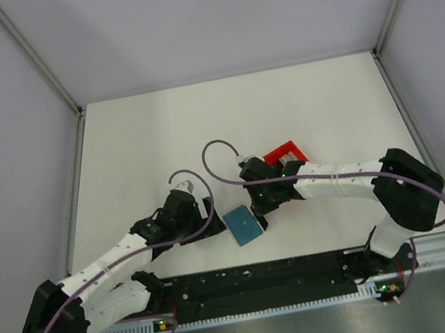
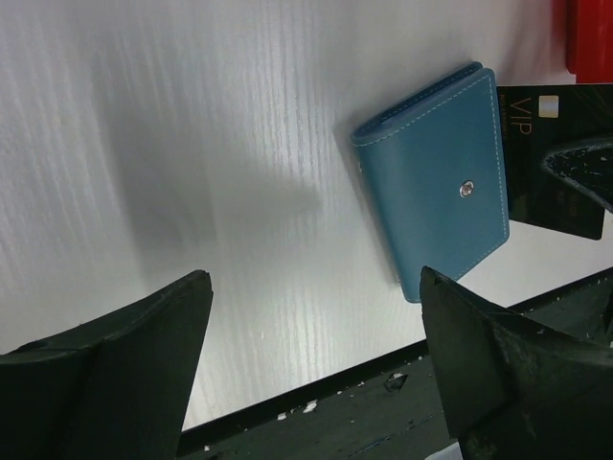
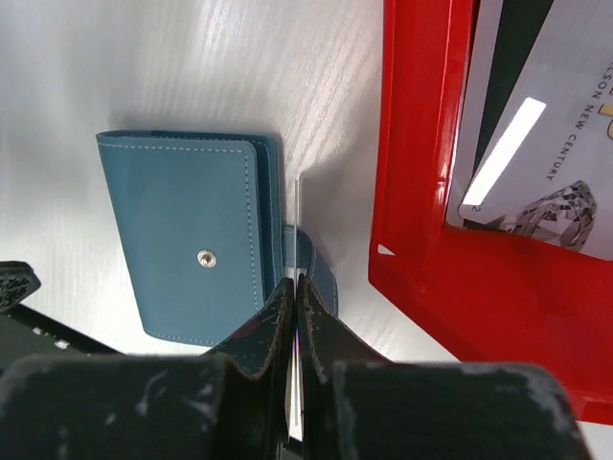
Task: Put the credit cards into the card holder
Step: Open the card holder at the center of the board.
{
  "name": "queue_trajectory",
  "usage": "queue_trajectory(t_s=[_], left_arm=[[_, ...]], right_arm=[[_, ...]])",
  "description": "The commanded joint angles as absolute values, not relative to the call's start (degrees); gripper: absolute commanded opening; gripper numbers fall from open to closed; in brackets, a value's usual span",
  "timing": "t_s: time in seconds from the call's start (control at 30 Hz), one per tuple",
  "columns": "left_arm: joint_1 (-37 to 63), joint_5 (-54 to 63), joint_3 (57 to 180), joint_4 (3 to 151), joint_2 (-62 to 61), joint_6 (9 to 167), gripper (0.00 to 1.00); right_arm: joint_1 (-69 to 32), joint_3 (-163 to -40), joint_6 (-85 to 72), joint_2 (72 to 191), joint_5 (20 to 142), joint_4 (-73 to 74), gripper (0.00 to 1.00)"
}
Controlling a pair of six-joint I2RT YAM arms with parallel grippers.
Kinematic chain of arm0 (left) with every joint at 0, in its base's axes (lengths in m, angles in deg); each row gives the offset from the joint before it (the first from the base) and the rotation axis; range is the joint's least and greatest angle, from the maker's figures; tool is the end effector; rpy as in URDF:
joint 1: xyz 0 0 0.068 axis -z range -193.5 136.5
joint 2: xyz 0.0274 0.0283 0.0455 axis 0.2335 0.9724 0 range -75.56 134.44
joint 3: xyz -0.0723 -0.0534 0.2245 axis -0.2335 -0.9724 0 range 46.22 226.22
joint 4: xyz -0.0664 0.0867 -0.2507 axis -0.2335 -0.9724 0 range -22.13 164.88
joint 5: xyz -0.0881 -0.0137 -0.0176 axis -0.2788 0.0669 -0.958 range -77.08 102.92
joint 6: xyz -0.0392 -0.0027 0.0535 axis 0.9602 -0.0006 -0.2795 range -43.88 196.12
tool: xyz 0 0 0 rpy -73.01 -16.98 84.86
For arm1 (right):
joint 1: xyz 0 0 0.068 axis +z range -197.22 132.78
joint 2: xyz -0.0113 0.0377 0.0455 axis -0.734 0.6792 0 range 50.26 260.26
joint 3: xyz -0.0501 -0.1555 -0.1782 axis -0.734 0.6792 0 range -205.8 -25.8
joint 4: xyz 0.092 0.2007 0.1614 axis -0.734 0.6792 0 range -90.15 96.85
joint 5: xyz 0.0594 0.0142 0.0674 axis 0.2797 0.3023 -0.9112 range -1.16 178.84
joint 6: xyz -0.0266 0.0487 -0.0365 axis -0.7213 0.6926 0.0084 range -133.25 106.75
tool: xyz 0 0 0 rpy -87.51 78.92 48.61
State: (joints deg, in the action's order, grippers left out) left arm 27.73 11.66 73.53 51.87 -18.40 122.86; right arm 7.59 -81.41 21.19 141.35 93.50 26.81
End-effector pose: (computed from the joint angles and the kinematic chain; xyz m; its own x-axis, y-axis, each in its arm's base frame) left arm 0.1678 -0.1486 0.1311 -0.8981 -0.1810 -0.4009 0.0218 0.8919 -0.4517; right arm 0.1924 0.2653 0.1324 -0.8697 -0.2553 -0.4225 -0.3650 0.9087 0.2024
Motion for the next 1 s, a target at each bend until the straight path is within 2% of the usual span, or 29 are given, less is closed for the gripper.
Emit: queue_trajectory(t_s=[0.0,0.23,0.43,0.5,0.57,0.63,0.7,0.8,0.9,0.97], left_arm=[[27.6,8.3,73.1,57.8,-16.5,122.4,0.91],[27.6,8.0,73.2,59.4,-13.3,122.6,0.83],[27.7,7.1,73.7,61.6,-9.7,123.0,0.6],[27.6,6.8,74.2,62.2,-8.3,122.9,0.46],[27.6,6.7,74.3,62.6,-7.3,123.1,0.27],[27.7,6.7,74.7,62.6,-6.9,123.6,0.18],[27.7,7.9,74.8,62.0,-7.9,123.8,0.13],[27.6,9.2,74.6,61.4,-8.9,123.7,0.11],[27.6,8.9,75.0,62.0,-7.4,123.3,0.01],[27.7,8.5,75.1,62.9,-6.0,123.2,0.0]], right_arm=[[5.4,-78.4,23.4,137.5,87.2,19.3,0.0],[4.9,-76.9,24.5,135.5,85.1,17.4,0.0],[4.9,-77.5,25.0,135.9,82.6,16.1,0.0],[4.9,-77.6,25.2,136.1,82.2,16.0,0.0],[4.8,-77.6,25.6,135.9,81.5,15.4,0.0],[4.8,-77.3,26.4,135.3,80.2,14.3,0.0],[4.7,-77.0,27.3,134.5,78.6,12.4,0.0],[4.9,-76.2,29.2,133.6,75.9,9.8,0.0],[4.9,-75.3,30.9,133.4,73.3,6.9,0.0],[5.1,-74.9,31.7,133.8,72.4,5.3,0.0]])
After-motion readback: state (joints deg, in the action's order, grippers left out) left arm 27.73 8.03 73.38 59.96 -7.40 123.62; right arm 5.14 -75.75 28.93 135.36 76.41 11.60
